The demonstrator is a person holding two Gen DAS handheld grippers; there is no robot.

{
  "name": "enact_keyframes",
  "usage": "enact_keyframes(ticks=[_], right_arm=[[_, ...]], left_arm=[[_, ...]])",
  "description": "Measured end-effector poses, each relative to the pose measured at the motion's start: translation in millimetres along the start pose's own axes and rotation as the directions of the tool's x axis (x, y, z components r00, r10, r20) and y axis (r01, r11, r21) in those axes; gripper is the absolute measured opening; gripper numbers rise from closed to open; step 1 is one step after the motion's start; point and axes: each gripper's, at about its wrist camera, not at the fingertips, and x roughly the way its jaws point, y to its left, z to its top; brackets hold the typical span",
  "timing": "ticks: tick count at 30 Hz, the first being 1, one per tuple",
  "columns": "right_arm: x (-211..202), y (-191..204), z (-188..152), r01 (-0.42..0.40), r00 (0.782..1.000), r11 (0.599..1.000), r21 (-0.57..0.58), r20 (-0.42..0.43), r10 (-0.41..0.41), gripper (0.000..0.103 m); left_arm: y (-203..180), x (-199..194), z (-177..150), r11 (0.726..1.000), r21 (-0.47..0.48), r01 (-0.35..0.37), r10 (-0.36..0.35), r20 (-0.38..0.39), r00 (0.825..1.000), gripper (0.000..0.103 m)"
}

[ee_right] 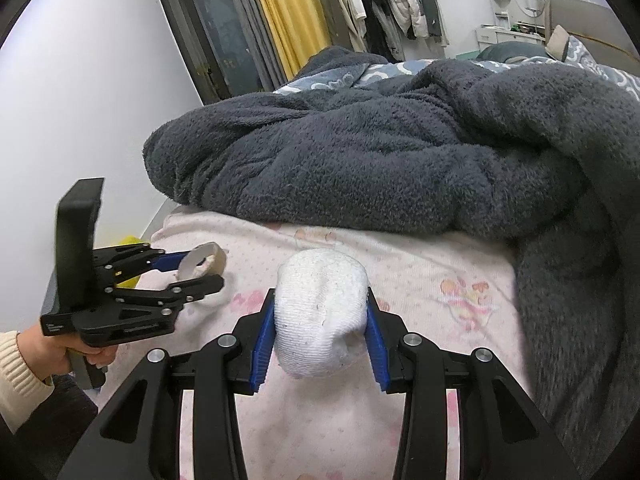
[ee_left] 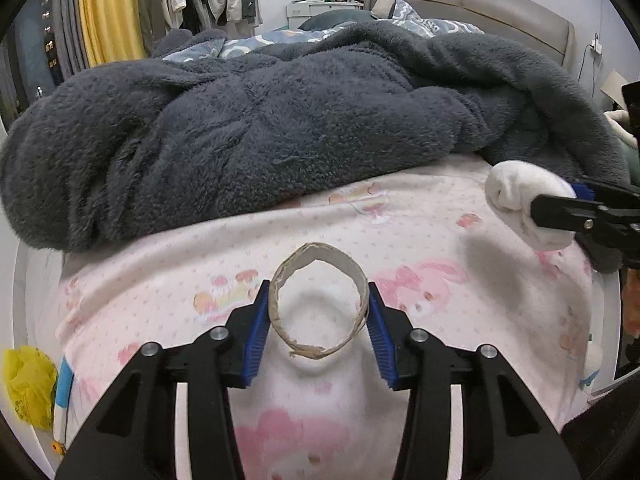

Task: Collect trash
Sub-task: 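Carry the tissue ball and cardboard tape core over the green bin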

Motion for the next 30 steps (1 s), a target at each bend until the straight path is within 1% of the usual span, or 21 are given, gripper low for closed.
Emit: enact_keyframes(ticks=[7, 14, 20, 30], right_arm=[[-7, 14, -9, 0.006, 1.0, 1.0, -0.014, -0.016, -0.006, 0.041], [-11, 34, -13, 0.003, 1.0, 0.999, -0.042, -0.029, -0.004, 0.041], [-4, 61, -20, -0.007, 0.998, 0.997, -0.079, -0.061, 0.002, 0.041], [12, 121, -17, -0.066, 0.995, 0.989, -0.131, -0.089, 0.054, 0.041]], left_arm=[[4, -29, -21, 1.0, -0.03, -0.001, 0.001, 0.013, 1.0, 0.048], [17, -53, -44, 0.996, -0.089, -0.013, 0.015, 0.023, 1.0, 0.048], [42, -72, -70, 0.983, -0.176, -0.043, 0.048, 0.026, 0.999, 0.048], [92, -87, -104, 0.96, -0.259, -0.11, 0.113, -0.004, 0.994, 0.048]])
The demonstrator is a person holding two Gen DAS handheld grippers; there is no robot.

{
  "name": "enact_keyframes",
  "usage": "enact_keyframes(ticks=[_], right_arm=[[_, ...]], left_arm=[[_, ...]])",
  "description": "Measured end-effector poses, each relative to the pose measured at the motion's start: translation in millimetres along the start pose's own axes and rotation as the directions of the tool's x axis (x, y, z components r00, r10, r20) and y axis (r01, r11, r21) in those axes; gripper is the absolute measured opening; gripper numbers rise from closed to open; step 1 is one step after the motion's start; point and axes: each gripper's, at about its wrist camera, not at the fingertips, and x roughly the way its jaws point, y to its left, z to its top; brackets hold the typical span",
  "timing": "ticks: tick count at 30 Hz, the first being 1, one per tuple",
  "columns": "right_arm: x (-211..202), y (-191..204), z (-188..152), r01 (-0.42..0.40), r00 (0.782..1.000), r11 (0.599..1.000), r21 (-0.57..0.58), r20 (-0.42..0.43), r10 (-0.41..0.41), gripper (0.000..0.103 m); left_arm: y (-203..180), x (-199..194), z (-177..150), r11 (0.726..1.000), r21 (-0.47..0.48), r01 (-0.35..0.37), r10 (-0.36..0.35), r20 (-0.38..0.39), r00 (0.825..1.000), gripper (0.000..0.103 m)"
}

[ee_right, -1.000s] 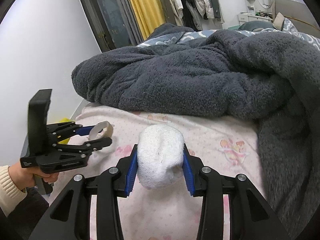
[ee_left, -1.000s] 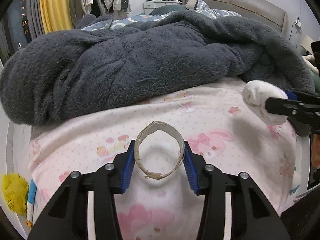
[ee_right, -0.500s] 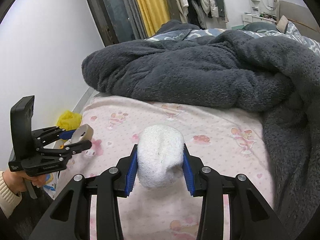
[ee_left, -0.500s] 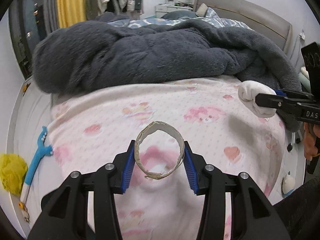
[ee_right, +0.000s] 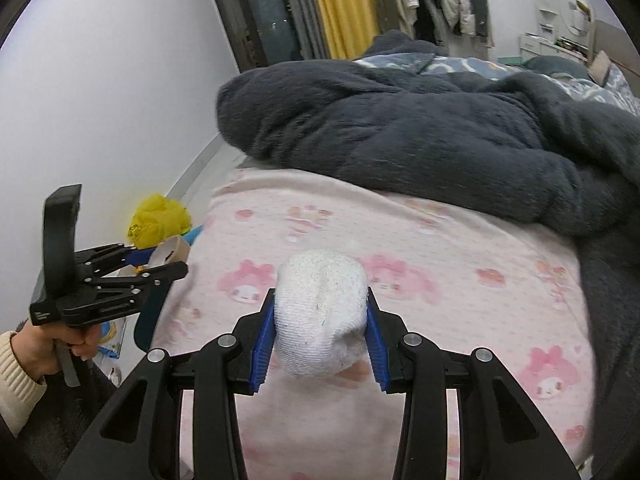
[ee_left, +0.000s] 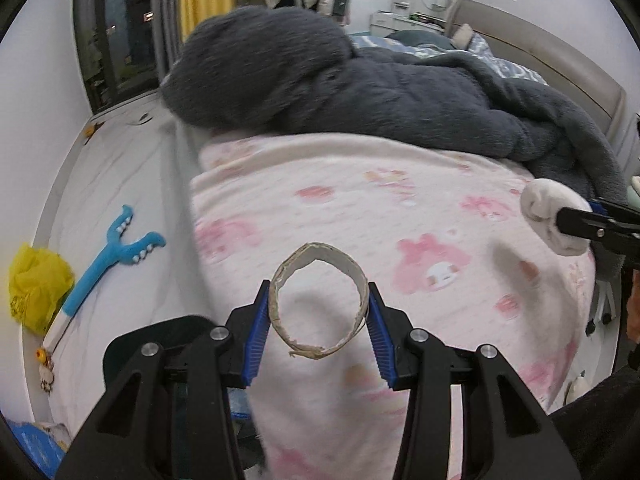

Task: Collect trash
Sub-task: 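Carry the tissue ball and cardboard tape core over the green bin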

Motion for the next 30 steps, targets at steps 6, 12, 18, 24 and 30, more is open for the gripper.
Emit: enact_keyframes(ticks=[6, 12, 18, 24, 30], right_arm=[[14, 40, 5, -0.045, 0.999, 0.998, -0.032, -0.015, 0.045, 0.041], [35, 76, 10, -0.084, 0.996, 0.994, -0.071, -0.048, 0.081, 0.041], [53, 102, 17, -0.116, 0.992, 0.989, -0.089, -0.068, 0.11, 0.041], [68, 126, 25, -0.156, 0.986, 0.982, -0.103, -0.078, 0.149, 0.041], [83, 157, 32, -0.201, 0.977, 0.972, -0.121, -0.093, 0.19, 0.041]], left_arm=[[35, 4, -16, 0.998, -0.046, -0.038, 0.037, -0.039, 0.999, 0.048], [64, 12, -32, 0.994, -0.085, -0.066, 0.058, -0.088, 0.994, 0.048], [93, 20, -49, 0.987, -0.121, -0.103, 0.087, -0.132, 0.988, 0.048], [122, 28, -69, 0.978, -0.157, -0.14, 0.109, -0.19, 0.976, 0.049], [150, 33, -90, 0.965, -0.197, -0.172, 0.119, -0.255, 0.959, 0.049]])
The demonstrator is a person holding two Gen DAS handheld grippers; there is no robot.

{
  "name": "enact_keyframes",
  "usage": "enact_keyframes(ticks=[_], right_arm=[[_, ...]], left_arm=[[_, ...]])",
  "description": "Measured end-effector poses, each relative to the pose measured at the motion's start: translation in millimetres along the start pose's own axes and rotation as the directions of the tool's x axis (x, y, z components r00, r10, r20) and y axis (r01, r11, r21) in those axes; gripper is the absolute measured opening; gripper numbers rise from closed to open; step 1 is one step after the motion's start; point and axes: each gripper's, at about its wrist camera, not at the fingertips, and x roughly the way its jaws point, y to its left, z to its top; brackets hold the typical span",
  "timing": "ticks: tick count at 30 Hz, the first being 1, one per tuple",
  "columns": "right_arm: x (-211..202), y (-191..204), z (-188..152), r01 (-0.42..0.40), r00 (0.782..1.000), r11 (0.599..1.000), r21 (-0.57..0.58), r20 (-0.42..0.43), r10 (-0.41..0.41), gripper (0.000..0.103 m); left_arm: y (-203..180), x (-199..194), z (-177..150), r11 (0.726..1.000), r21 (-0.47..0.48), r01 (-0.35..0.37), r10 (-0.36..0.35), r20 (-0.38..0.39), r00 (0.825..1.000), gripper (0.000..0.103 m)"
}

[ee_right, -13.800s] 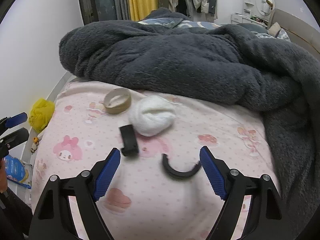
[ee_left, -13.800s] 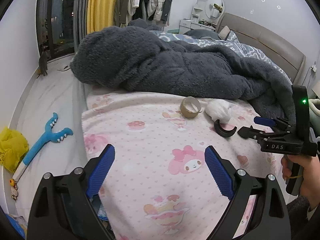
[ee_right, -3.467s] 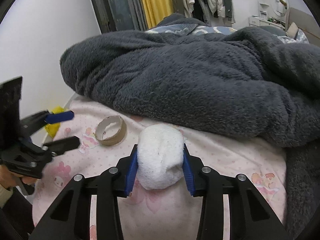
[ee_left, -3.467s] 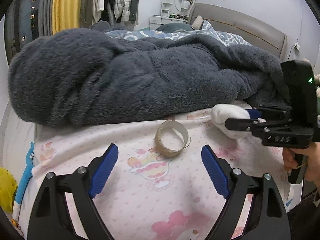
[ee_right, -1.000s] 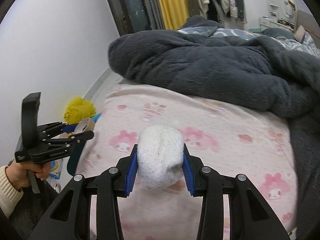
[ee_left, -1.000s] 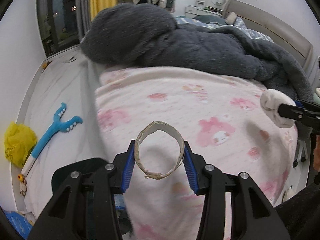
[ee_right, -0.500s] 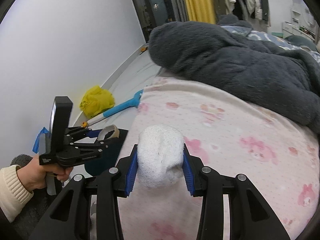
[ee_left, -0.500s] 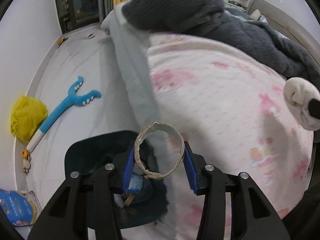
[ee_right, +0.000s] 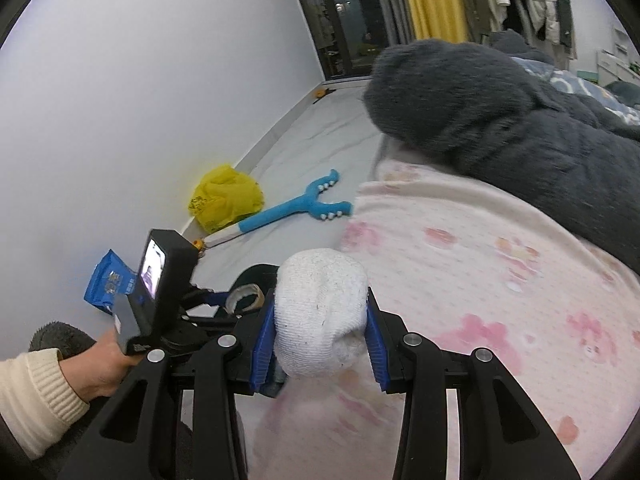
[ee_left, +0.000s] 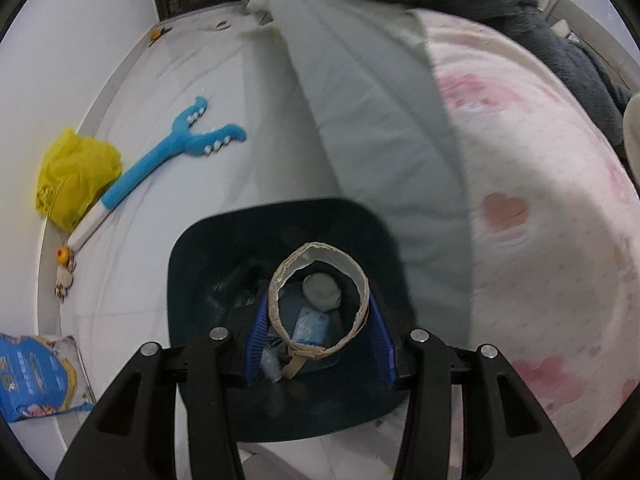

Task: Collect trash
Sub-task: 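Carry the tissue ball and cardboard tape core over the green bin, then open both tools over the bin to drop the tape core and tissue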

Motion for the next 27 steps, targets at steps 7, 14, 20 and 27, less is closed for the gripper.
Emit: enact_keyframes(ticks=[7, 14, 20, 27], right_arm=[[28, 32, 11, -0.04, 0.999, 0.999, -0.038, -0.029, 0.039, 0.041], [58, 52, 17, -0.055, 0.996, 0.997, -0.057, -0.071, 0.051, 0.041], [90, 63, 17, -0.054, 0.991, 0.997, -0.057, -0.123, 0.046, 0.041], [128, 77, 10, -0.045, 0.979, 0.997, -0.057, -0.204, 0.033, 0.041]], left_arm=[[25, 14, -15, 0.999, -0.043, -0.005, 0.002, -0.08, 0.997, 0.049], [48, 17, -26, 0.997, -0.075, -0.001, -0.007, -0.105, 0.994, 0.065], [69, 5, -29, 0.994, -0.108, 0.003, -0.01, -0.062, 0.998, 0.074], [88, -24, -31, 0.991, -0.135, 0.019, -0.014, 0.039, 0.999, 0.081]])
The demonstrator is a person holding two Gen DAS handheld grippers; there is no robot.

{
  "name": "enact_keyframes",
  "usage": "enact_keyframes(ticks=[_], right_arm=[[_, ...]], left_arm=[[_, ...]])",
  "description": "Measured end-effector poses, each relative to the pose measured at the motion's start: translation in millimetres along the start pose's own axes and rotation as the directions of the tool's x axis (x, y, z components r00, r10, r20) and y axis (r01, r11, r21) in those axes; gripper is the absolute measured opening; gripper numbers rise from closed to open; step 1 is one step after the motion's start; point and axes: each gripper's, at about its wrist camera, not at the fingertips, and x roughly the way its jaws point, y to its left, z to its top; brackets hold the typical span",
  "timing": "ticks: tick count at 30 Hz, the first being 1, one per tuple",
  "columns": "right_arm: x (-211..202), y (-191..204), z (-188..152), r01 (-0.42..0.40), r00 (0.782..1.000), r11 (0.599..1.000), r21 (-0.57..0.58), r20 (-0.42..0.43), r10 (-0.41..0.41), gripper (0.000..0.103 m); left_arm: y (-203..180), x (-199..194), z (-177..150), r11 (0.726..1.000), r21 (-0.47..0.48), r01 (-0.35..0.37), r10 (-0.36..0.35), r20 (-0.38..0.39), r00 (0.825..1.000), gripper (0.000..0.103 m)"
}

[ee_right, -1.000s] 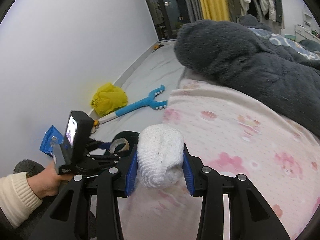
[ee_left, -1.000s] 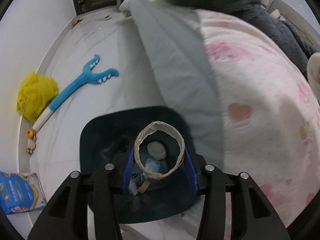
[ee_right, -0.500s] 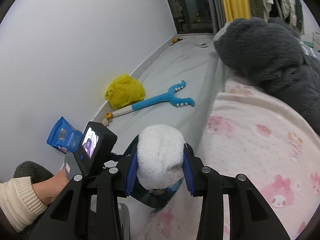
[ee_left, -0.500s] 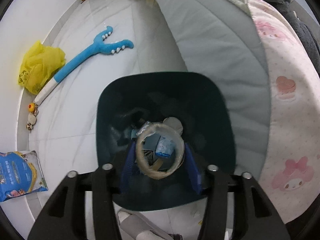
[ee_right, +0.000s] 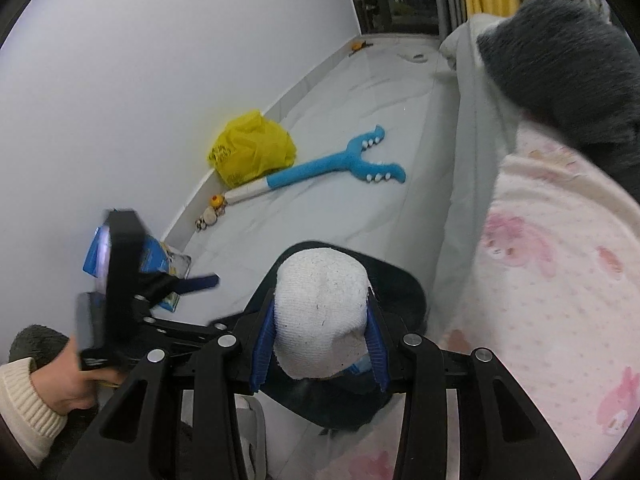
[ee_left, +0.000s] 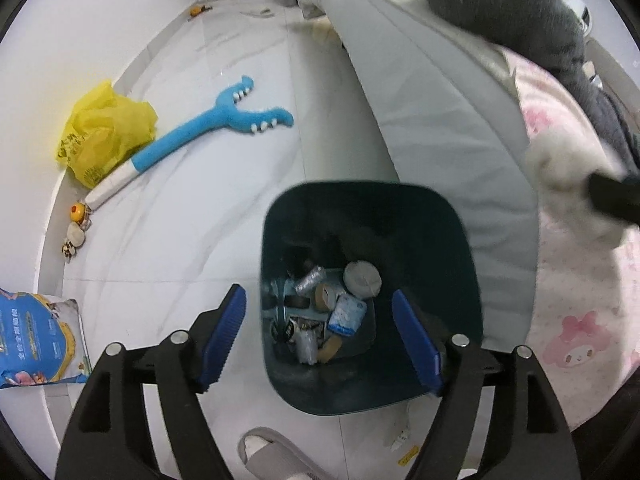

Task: Collect trash
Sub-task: 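Open both tools over the bin to drop the tape core and tissue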

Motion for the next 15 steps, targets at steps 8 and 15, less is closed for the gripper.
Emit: enact_keyframes(ticks=[8, 15], right_arm=[[49, 8, -2, 0.028, 0.993, 0.999, 0.018, -0.113, -0.026, 0.041], [81, 17, -9, 0.058, 0.981, 0.998, 0.016, -0.186, -0.054, 0.043]], left_arm=[[19, -34, 4, 0.999, -0.029, 0.026, -0.022, 0.12, 0.993, 0.088], [28, -65, 8, 0.999, -0.03, 0.024, -0.017, 0.225, 0.974, 0.095]])
